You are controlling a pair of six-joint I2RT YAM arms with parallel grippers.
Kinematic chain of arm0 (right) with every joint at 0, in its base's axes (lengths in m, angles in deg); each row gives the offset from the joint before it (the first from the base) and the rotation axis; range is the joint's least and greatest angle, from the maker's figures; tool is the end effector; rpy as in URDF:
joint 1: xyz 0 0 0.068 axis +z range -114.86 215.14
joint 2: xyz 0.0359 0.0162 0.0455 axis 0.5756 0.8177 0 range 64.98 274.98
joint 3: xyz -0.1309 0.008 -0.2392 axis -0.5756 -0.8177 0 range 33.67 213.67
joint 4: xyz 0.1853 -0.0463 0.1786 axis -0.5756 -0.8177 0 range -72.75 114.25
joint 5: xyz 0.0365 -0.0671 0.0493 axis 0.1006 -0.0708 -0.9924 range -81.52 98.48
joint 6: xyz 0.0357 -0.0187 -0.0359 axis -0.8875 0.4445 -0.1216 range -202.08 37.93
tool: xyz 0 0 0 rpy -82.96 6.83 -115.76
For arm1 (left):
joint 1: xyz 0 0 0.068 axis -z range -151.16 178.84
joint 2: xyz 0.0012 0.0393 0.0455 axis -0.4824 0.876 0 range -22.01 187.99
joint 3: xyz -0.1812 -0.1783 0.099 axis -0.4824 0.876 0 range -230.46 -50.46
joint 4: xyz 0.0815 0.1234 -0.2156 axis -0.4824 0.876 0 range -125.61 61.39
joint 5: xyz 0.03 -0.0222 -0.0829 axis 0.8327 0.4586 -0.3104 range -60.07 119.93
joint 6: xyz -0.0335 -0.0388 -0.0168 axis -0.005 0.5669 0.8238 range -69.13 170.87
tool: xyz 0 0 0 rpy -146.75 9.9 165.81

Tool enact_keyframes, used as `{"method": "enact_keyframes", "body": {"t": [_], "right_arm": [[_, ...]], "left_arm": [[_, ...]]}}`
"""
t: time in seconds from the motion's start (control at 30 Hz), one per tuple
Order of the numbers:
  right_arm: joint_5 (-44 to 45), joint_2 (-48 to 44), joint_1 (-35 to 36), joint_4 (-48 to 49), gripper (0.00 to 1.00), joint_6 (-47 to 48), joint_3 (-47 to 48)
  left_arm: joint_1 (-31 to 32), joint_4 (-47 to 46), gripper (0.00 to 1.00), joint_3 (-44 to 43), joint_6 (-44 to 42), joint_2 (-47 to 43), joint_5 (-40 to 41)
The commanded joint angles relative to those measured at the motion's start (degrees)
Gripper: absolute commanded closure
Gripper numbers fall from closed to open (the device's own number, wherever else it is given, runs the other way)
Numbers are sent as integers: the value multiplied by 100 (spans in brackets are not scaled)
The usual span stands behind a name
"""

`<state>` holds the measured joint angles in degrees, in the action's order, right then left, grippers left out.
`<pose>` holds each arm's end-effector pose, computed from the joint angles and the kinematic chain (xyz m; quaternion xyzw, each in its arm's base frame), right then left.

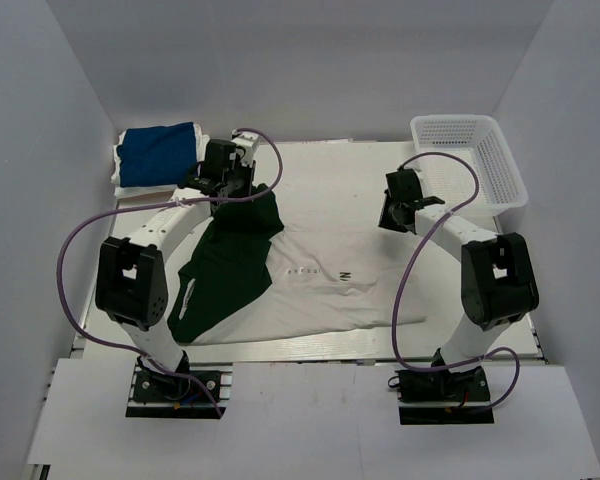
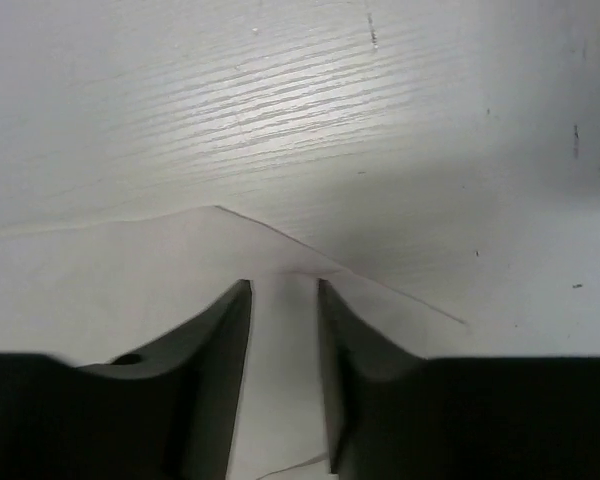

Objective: Fold and stack the t-shirts
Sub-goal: Grap the side of the flattened tshirt furthest away from the robot with both arms

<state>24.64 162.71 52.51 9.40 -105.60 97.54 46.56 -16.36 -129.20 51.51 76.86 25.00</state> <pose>0.3502 0.0992 0.2070 0.0993 0.9225 -0.0014 0.3731 0.3764 -0.1236 0.2768 0.1522 0.8905 -0.1065 0.4154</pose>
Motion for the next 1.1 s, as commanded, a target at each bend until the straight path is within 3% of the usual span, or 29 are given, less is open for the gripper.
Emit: {"method": "enact_keyframes", "body": {"t": [0.0, 0.03, 0.13, 0.23, 0.47, 0.7, 0.87, 1.07], "right_arm": [[-378, 78, 21, -105, 57, 481, 142], [-273, 114, -5, -375, 51, 463, 256], [61, 159, -31, -449, 49, 454, 188], [115, 184, -93, -405, 37, 577, -50], [-411, 658, -163, 61, 38, 1587, -43], [-509, 905, -172, 378, 41, 1939, 125], [-763, 853, -137, 369, 31, 2317, 213], [-1185, 624, -119, 553, 31, 3389, 29]], "left_arm": [[13, -105, 100, -17, 155, -272, -113], [13, -44, 100, -71, 155, -202, -201], [13, 18, 100, -185, 155, -70, -201], [13, 71, 100, -186, 103, -70, -149], [13, 123, 100, -186, 50, 36, -26], [13, 176, 100, -238, 50, 36, -26], [13, 229, 100, -291, -3, 89, -26], [13, 229, 100, -344, -3, 141, -26]]}}
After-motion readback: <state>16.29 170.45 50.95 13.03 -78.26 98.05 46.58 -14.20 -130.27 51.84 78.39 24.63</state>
